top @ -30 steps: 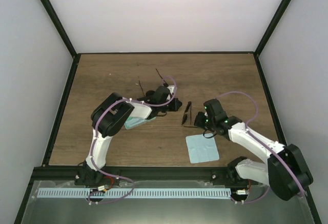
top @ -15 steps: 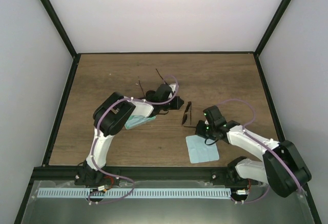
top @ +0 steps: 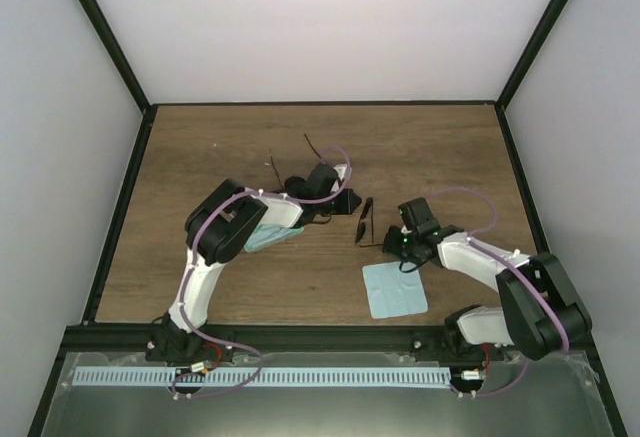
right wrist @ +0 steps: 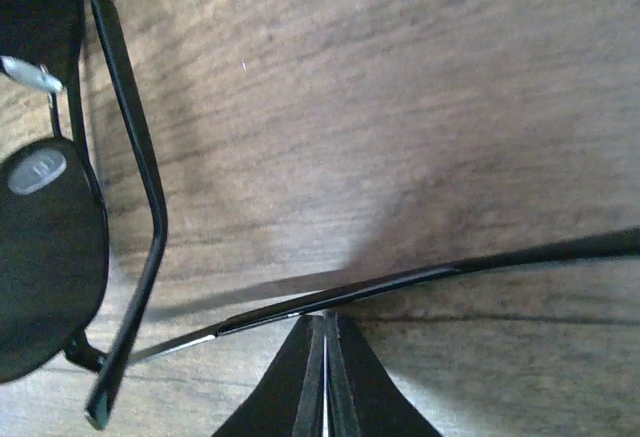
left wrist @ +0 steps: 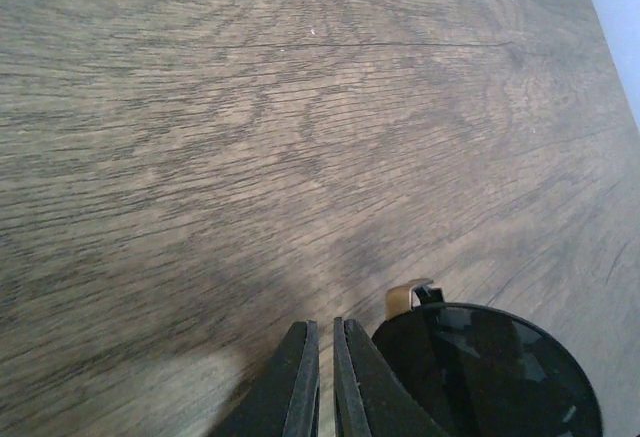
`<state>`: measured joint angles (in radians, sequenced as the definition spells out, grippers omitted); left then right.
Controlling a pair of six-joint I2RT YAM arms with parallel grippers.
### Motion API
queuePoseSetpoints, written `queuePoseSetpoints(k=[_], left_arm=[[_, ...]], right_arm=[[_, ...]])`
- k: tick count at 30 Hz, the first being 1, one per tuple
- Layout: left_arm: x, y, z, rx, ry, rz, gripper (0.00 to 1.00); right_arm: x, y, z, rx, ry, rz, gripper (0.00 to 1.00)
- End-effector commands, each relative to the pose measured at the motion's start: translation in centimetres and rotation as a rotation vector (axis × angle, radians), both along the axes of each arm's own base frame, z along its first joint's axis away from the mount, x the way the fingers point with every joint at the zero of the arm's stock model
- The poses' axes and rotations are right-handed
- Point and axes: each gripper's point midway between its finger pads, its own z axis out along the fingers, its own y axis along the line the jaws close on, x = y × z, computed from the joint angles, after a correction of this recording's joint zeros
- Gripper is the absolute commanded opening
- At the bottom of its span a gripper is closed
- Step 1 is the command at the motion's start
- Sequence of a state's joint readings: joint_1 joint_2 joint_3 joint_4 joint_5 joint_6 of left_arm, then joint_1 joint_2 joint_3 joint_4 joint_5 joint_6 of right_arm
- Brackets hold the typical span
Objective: Organize the sunglasses
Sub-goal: Fold the sunglasses at the center of the board.
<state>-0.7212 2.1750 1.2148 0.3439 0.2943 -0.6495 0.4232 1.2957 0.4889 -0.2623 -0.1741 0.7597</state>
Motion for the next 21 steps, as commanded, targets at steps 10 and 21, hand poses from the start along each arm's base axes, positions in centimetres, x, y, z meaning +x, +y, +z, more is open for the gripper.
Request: queuePoseSetpoints(k=[10, 21], left_arm=[[0.0, -2.1, -1.7, 0.024, 0.025, -0.053, 0.07], [-0.4, -2.7, -1.9, 0.033, 0.027, -0.075, 0.07]], right_arm=[[4.7, 0.2, 0.5, -0.098, -0.015, 0.019, 0.04], [7.1, 1.4, -1.0, -0.106, 0.005, 0.052, 0.03]])
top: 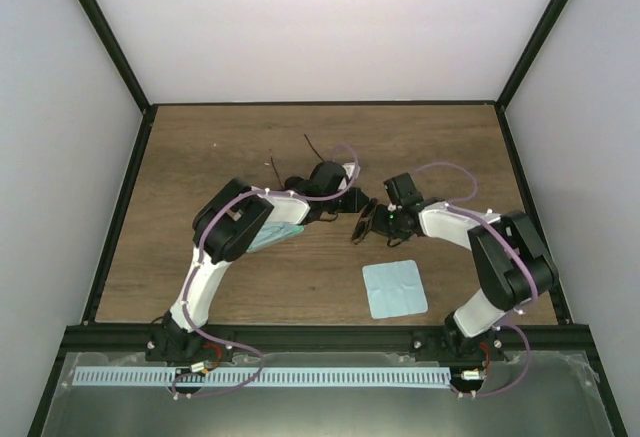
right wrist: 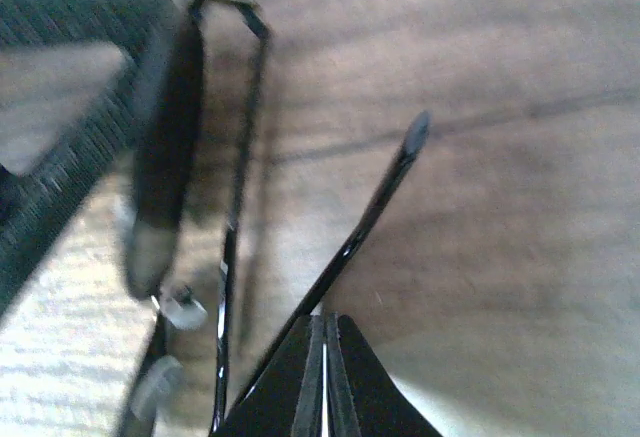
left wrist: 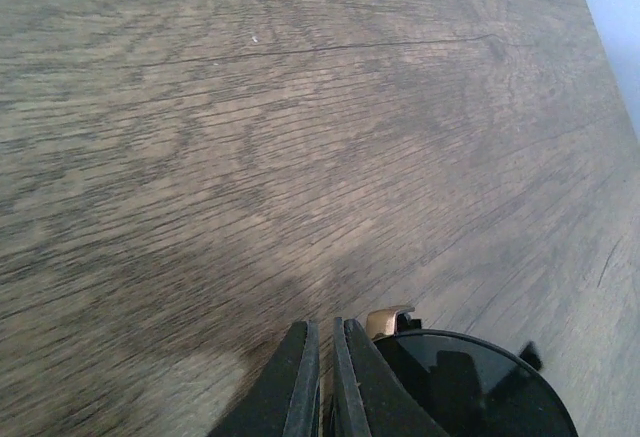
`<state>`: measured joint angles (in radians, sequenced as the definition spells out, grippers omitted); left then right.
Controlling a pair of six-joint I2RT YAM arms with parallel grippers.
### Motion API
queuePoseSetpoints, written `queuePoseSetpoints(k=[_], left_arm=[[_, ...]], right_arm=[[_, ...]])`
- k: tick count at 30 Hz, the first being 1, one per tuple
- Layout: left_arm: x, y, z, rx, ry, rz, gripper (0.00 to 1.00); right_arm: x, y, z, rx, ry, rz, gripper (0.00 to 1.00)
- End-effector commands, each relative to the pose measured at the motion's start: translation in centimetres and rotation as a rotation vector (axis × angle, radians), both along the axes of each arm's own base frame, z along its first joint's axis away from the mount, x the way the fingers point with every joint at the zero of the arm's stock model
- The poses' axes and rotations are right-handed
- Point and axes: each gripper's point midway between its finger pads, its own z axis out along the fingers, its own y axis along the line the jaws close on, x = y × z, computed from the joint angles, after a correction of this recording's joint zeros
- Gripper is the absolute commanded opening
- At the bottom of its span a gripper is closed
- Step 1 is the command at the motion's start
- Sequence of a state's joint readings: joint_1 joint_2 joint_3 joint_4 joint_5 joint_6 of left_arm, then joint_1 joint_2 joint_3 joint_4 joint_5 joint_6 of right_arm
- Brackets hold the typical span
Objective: Organize the sunglasses
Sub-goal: Fold the sunglasses at the center of the board.
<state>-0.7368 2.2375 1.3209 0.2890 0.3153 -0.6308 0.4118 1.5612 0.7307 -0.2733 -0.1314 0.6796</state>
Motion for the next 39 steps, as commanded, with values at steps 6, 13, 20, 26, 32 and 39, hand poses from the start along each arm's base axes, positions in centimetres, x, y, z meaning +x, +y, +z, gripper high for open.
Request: queuePoseSetpoints(k=[6, 13, 20, 26, 32, 39], left_arm=[[-1.8, -1.2, -1.9, 0.040, 0.031, -0.053, 0.07], [-2.2, -1.1, -2.1, 0.043, 0.039, -0.060, 0.07], [-1.3, -0.2, -0.1, 0.064, -0.012, -0.026, 0.10], [0.1, 0.8, 3.0, 0.080, -0.091, 0.025, 0.16], [-0.8, 1.7, 6.6, 0.013, -0.150, 0.044, 0.16], [-2.6, 4.8, 11.9, -0.039, -0.253, 0.116, 0.16]], right_arm=[[2.8, 1.1, -1.1, -0.008, 0.006, 0.032, 0.02], [3.4, 1.5, 0.0, 0.029, -0.050, 0.032, 0.03], [2.5, 0.4, 3.5, 0.028, -0.134, 0.006, 0.07], [1.2, 0.1, 6.2, 0.079, -0.194, -0.007, 0.13], [0.0, 2.1, 7.6, 0.264, -0.213, 0.003, 0.35], [0.6, 3.4, 5.7, 0.313, -0.171, 0.011, 0.35]])
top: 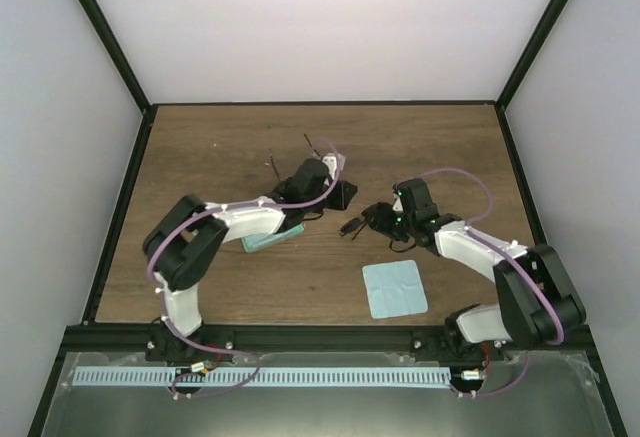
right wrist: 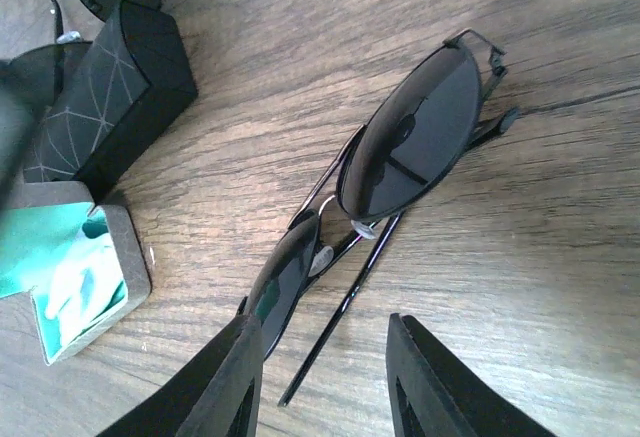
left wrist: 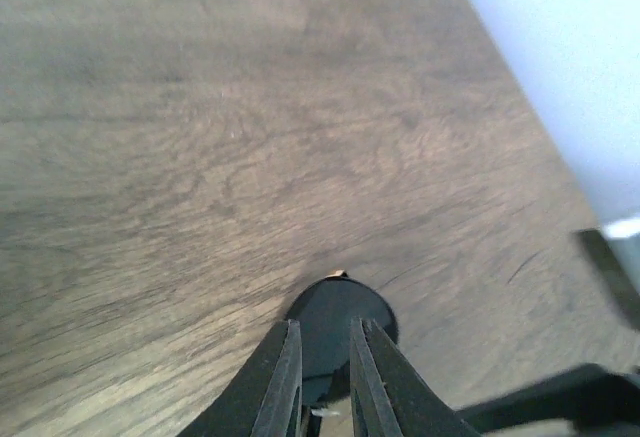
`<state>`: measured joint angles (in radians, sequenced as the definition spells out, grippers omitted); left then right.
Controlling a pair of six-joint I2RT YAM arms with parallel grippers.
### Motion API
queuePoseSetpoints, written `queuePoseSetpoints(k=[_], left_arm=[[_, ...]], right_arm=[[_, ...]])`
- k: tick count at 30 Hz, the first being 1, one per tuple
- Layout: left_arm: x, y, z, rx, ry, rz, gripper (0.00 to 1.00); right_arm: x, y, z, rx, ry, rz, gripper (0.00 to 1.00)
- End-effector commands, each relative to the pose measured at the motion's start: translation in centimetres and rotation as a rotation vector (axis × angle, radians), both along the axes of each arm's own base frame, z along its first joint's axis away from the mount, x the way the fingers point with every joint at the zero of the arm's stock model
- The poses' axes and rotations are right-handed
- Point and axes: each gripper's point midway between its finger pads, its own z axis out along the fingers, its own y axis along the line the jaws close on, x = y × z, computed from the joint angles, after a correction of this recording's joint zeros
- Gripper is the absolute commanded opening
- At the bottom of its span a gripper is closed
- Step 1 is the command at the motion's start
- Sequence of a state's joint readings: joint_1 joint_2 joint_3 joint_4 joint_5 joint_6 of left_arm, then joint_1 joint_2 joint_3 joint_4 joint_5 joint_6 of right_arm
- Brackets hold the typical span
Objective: Organize the sunglasses
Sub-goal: Fold the sunglasses at the center of the board.
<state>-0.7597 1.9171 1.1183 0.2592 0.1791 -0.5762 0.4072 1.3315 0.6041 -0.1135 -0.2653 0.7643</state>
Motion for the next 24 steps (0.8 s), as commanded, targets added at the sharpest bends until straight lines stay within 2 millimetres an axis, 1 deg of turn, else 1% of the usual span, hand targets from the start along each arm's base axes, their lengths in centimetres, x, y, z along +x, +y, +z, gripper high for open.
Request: queuePoseSetpoints(k=[1, 4, 6, 9, 13, 17, 20, 22, 24], left_arm=[[-0.8, 1.9, 4.5, -0.068, -0.110, 0.061, 0.16], [-2.1, 3.4, 5.0, -0.090, -0.125, 0.092, 0.16], [-3.5, 4.4, 4.6, -0.093, -0.115, 0.097, 0.16], [-6.0, 6.0, 4.0, -0.084, -0.118, 0.110, 0.16], [-8.2, 7.5, 4.3, -0.065, -0.135, 0.115, 0.16], [-8.7, 8.6, 5.0, -0.058, -0.157, 0.135, 0.16], [-8.9, 8.9, 5.1, -0.061, -0.163, 0.139, 0.16], [-8.9, 9.0, 4.9, -0.059, -0.161, 0.143, 0.16], [-8.9, 9.2, 4.7, -0.052, -0.162, 0.151, 0.16]], right_arm=[[1.3, 1.5, 0.2, 0.075, -0.008, 0.018, 0.35], [2.2, 1.9, 0.2, 0.076, -0.004, 0.016, 0.35], [2.9, 2.3, 0.0, 0.074, 0.002, 0.026, 0.36], [3.8, 2.5, -0.7, 0.055, 0.025, 0.018, 0.36], [4.2, 3.0, -1.1, 0.079, 0.031, 0.021, 0.36], [4.5, 2.9, -1.4, 0.066, 0.044, 0.009, 0.36], [4.4, 3.0, -1.5, 0.065, 0.052, 0.016, 0.34], [4.0, 2.8, -1.4, 0.062, 0.053, 0.016, 0.29], [3.5, 2.6, -0.7, 0.059, 0.039, 0.012, 0.26]])
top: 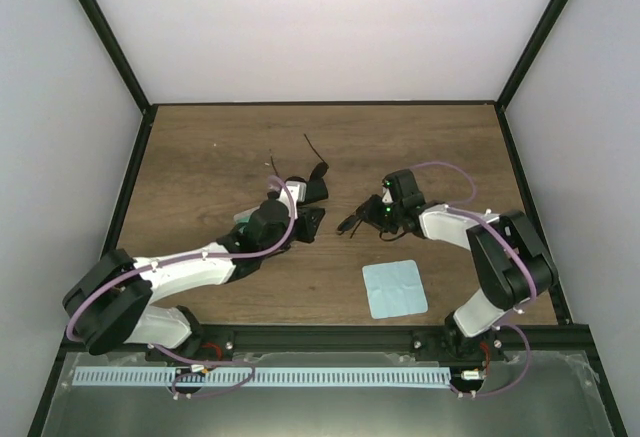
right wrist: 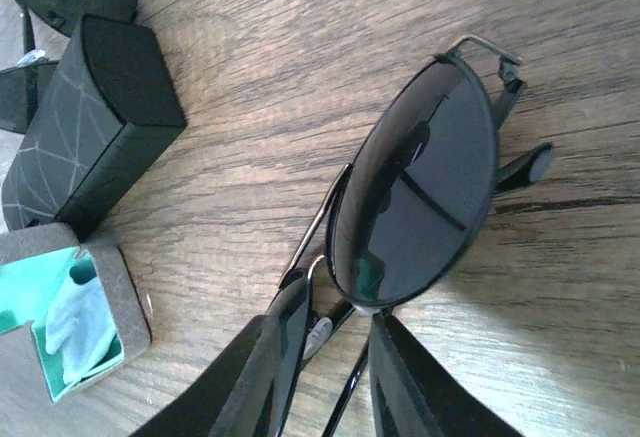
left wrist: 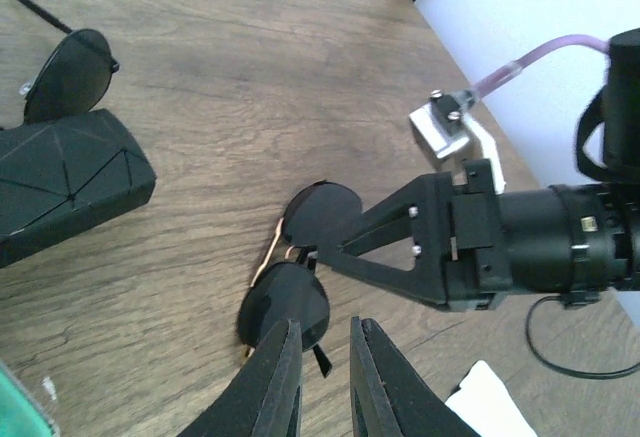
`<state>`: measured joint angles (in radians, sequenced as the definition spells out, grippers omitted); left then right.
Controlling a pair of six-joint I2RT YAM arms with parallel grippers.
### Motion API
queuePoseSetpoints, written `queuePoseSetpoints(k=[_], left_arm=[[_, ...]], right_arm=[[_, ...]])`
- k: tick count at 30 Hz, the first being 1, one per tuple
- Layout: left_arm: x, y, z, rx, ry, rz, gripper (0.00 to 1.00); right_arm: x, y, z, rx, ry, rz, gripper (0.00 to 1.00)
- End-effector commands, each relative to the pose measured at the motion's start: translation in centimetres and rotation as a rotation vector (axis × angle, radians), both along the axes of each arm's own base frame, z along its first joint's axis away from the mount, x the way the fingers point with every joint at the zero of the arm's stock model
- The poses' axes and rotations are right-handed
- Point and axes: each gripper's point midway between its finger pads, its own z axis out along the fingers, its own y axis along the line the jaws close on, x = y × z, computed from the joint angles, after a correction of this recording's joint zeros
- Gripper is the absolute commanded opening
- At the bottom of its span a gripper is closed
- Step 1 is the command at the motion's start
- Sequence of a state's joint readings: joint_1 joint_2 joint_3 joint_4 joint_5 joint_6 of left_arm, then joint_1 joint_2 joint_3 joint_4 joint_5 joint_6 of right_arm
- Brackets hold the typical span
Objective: Organize the sunglasses
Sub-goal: Fold the sunglasses at the center of the board.
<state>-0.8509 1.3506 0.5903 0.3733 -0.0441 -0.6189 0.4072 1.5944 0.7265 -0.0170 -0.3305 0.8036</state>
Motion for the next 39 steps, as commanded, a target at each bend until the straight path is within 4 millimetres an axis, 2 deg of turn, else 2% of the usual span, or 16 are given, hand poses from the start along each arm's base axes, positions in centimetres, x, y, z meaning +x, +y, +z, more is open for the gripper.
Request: queuePoseSetpoints(k=[1, 5, 8, 13, 16, 19, 25, 29, 36, 39], left_arm=[[0.1, 0.6, -0.4, 0.015, -0.013, 0.029, 0.16], [0.1, 0.5, -0.7, 0.019, -0.011, 0.026, 0.16], [0.1, 0.3, -0.7, 0.013, -0.009, 0.017, 0.16], [0.0, 0.6, -0.8, 0.017, -0.006, 0.020, 0.16], [-0.1, 0.9, -1.0, 0.025, -0.005, 0.027, 0.16], [-0.3, 1.0, -1.0, 0.024, -0.008, 0.027, 0.16], [-0.4, 0.9, -1.3, 0.022, -0.003, 0.018, 0.15], [-0.4, 0.7, -1.6, 0.022, 0.004, 0.013, 0.15], [-0.5, 0.5, -1.6, 0.014, 0.009, 0.000, 0.15], [-0.5, 0.7, -1.7, 0.021, 0.008, 0.007, 0.15]], right_arm=[[-0.1, -0.1, 2.8, 0.016, -0.059, -0.004, 0.24], [-0.8, 0.1, 5.1, 0.034, -0.113, 0.005, 0.18], [0.3, 1.0, 6.1, 0.060, -0.146, 0.027, 0.13], [1.8, 3.3, 3.8, 0.111, -0.089, 0.084, 0.04], [2.9, 2.8, 1.6, 0.058, -0.070, 0.045, 0.02], [2.8, 2.5, 0.0, 0.035, -0.047, 0.031, 0.01], [2.0, 1.4, -0.3, 0.005, -0.037, 0.006, 0.01], [1.5, 1.3, 1.1, 0.017, -0.066, 0.013, 0.01], [2.1, 1.6, 5.6, 0.022, -0.151, 0.044, 0.10], [3.0, 0.1, 6.5, -0.099, -0.176, 0.013, 0.15]])
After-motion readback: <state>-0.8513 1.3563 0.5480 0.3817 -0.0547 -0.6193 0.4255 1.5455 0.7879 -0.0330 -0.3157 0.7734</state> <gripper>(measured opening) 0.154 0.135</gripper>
